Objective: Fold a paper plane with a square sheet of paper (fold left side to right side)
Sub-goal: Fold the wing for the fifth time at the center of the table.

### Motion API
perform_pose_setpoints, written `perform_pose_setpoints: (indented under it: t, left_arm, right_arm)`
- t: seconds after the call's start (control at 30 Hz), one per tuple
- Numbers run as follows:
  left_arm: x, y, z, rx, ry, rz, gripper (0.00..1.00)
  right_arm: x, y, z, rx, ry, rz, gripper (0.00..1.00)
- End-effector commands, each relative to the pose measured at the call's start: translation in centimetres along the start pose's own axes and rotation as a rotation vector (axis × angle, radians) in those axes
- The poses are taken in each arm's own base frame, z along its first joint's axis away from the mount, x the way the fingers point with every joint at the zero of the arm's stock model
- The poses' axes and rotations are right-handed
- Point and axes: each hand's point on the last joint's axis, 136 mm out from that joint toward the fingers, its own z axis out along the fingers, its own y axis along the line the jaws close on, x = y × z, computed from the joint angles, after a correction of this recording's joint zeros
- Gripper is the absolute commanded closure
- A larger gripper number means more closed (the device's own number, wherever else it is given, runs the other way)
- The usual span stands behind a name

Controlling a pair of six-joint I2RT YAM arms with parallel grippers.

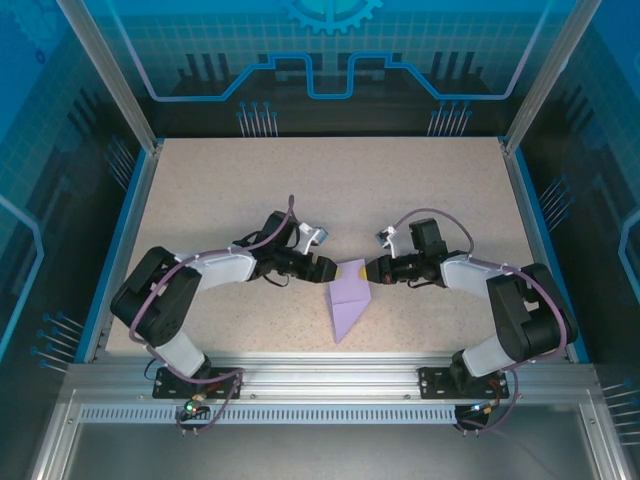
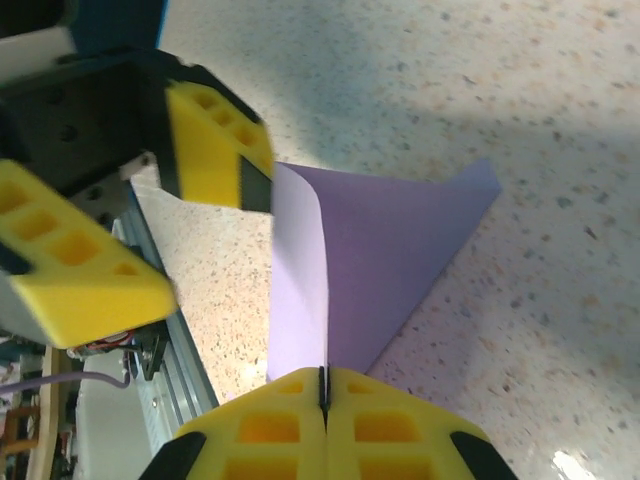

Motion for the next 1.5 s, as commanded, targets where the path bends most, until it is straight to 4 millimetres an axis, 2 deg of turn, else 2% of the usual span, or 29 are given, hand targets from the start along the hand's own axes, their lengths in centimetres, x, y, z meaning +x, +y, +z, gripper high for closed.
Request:
perform_pose_setpoints:
  t: [0.0, 0.07, 0.17, 0.27, 0.43, 0.57, 0.77, 0.83, 1.03, 1.23, 1.47]
  left_arm:
    - [-2.3, -0.1, -2.6, -0.133, -0.098, 0.079, 0.29]
    - [-2.1, 0.0, -3.7, -0.203, -0.114, 0.105, 0.29]
    - [-0.8, -1.5, -5.0, -0.28, -0.097, 0.185, 0.3]
    - [1.3, -3.3, -5.4, -0.335, -0.055, 0.257, 0.31]
    - [5.0, -4.9, -4.7, -0.411, 0.035, 0.326, 0.3]
    - [6.8, -5.4, -3.1, -0.458, 0.079, 0.352, 0.3]
    - [7.2, -4.8, -1.2, -0.608, 0.105, 0.397, 0.29]
    - [7.3, -4.6, -0.4, -0.648, 0.12, 0.41, 0.28]
    - [7.7, -4.0, 2.0, -0.744, 0.172, 0.45, 0.27]
    - [7.6, -2.7, 2.4, -0.864, 0.19, 0.464, 0.28]
    - [7.8, -1.3, 3.1, -0.939, 0.216, 0.46, 0.34]
  right_arm:
    - [-0.5, -0.7, -0.5, 0.094, -0.014, 0.13, 0.96]
    - [-0.8, -0.9, -0.5, 0.117, -0.022, 0.196, 0.96]
    - [-1.1, -1.1, -0.1, 0.16, -0.019, 0.252, 0.96]
    - [-1.7, -0.9, 0.5, 0.182, -0.013, 0.288, 0.97]
    - [-2.4, -0.8, 2.0, 0.24, 0.022, 0.313, 0.97]
    - [-2.5, -1.2, 3.1, 0.263, 0.04, 0.35, 0.98]
    - [-2.1, -1.5, 3.9, 0.286, 0.057, 0.377, 0.98]
    - [-3.0, -1.0, 4.0, 0.279, 0.044, 0.367, 0.98]
    - [-3.0, -1.0, 4.1, 0.279, 0.045, 0.379, 0.98]
    - [-3.0, -1.1, 4.3, 0.273, 0.054, 0.386, 0.99]
    - [-2.7, -1.2, 4.5, 0.273, 0.063, 0.387, 0.99]
